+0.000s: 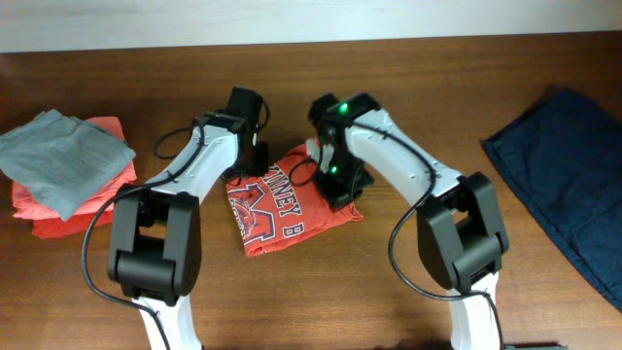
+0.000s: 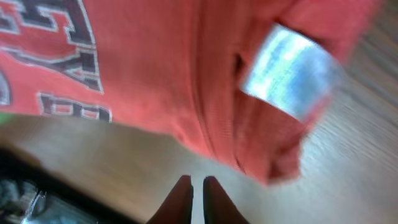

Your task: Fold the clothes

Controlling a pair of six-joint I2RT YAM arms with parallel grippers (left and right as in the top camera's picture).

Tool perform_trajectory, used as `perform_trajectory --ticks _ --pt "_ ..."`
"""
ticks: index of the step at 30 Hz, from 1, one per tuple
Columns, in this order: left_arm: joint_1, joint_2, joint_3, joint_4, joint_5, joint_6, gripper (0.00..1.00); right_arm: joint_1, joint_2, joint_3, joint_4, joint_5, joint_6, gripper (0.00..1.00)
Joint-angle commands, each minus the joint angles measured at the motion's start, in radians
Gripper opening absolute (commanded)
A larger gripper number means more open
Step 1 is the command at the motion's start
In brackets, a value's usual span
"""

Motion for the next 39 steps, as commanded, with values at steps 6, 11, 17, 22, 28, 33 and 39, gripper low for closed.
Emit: perform_trajectory --ticks 6,11,17,22,28,33,39 --pt "0.011 0.068 0.002 -0.227 0.015 0.016 0.29 0.008 -0.004 -0.223 0.24 0.011 0.035 0.25" --pt "0.011 0.068 0.0 -0.412 0.02 -0.02 0.08 -0.034 -0.004 -0.229 0.358 0.176 0.034 0.25" --pt "0.01 0.068 0.0 -0.435 0.147 -0.049 0.01 -0.107 -0.004 -0.225 0.464 0.228 -0.024 0.25" --pt "0.013 0.058 0.0 -0.399 0.142 -0.056 0.01 -0.121 -0.009 -0.172 0.394 0.228 -0.052 0.25" --pt "0.024 -0.048 0.016 -0.359 0.031 -0.082 0.15 -0.121 -0.045 0.047 0.16 0.197 -0.045 0.18" --pt "0.027 -0.12 0.016 -0.288 0.031 -0.081 0.61 -0.12 -0.09 0.145 0.094 -0.009 -0.045 0.19" --pt "0.028 -0.117 0.016 -0.142 0.204 0.124 0.61 -0.121 -0.088 0.139 0.082 -0.237 -0.045 0.19"
